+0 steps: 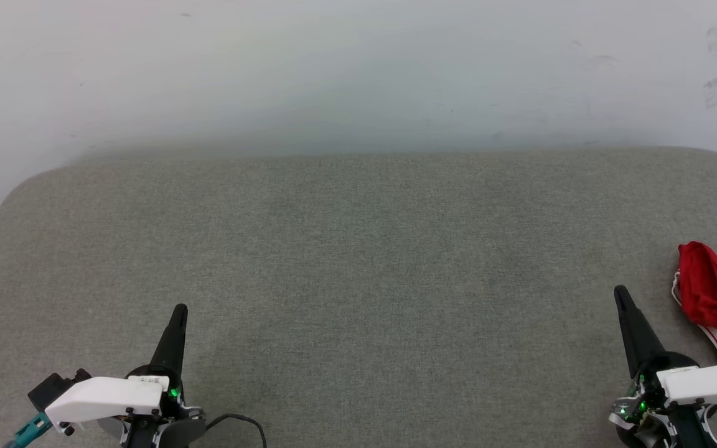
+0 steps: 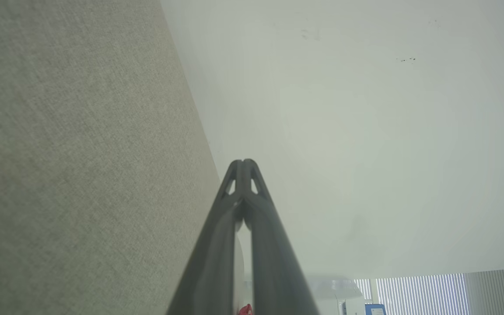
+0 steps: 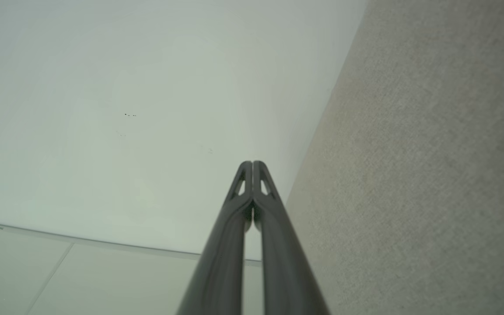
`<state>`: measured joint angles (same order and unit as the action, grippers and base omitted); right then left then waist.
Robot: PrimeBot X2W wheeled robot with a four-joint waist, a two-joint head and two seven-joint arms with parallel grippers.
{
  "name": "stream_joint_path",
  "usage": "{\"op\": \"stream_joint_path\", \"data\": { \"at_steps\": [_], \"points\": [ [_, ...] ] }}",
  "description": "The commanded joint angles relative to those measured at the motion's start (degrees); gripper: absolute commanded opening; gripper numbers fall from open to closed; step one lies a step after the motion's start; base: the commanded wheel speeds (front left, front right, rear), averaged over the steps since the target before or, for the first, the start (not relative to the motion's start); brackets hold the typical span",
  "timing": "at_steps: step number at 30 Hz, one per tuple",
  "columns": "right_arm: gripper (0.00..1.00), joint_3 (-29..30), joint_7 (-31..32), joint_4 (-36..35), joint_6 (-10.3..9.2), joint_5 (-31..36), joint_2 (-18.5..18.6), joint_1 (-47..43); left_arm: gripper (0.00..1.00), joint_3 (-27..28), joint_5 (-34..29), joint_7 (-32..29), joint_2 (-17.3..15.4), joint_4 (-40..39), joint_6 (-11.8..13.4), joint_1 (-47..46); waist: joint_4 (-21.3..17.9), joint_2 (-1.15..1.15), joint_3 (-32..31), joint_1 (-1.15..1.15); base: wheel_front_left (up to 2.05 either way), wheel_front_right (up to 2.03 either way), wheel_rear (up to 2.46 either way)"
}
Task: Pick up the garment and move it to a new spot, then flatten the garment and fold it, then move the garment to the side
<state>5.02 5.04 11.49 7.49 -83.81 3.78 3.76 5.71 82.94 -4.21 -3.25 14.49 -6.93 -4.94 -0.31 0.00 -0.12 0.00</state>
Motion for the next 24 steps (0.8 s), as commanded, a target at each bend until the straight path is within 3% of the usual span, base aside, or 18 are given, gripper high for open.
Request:
{"op": "stream_joint_path", "data": {
  "at_steps": [1, 24],
  "points": [
    [0.0, 0.1, 0.0, 0.2, 0.01, -1.2, 0.1, 1.3, 0.0, 0.2, 1.1, -0.4, 0.0, -0.4, -0.3, -0.9, 0.0, 0.0, 0.0, 0.0, 0.0, 0.0, 0.0],
    [0.0, 0.5, 0.7, 2.7, 0.0, -9.5, -0.2, 2.8, 0.0, 1.0, 9.5, -2.6, 0.4, -0.5, -0.7, -1.6, 0.3, 0.0, 0.3, 0.0, 0.0, 0.0, 0.0]
  ]
}}
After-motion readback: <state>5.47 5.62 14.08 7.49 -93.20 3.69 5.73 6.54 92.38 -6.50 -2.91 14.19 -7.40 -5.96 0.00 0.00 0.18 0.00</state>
